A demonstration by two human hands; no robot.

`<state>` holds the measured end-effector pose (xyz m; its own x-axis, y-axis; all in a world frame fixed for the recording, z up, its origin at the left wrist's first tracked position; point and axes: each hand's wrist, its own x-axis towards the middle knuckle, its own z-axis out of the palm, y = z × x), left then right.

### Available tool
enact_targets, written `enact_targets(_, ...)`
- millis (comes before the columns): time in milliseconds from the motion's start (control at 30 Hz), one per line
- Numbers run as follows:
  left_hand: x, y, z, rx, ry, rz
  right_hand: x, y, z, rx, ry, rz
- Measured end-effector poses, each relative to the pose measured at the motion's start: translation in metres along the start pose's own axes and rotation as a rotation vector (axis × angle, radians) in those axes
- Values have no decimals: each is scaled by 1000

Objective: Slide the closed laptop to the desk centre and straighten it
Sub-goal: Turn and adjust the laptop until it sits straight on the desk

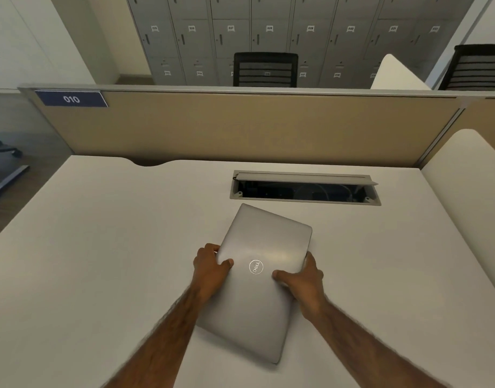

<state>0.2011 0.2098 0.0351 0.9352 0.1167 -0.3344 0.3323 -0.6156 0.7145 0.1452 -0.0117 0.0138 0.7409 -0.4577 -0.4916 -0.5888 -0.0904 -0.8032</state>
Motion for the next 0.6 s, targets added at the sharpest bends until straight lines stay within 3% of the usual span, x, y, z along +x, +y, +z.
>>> enact_targets(600,-25,-16,22,-129,16,-120,22,-10,-18,-195,-133,-69)
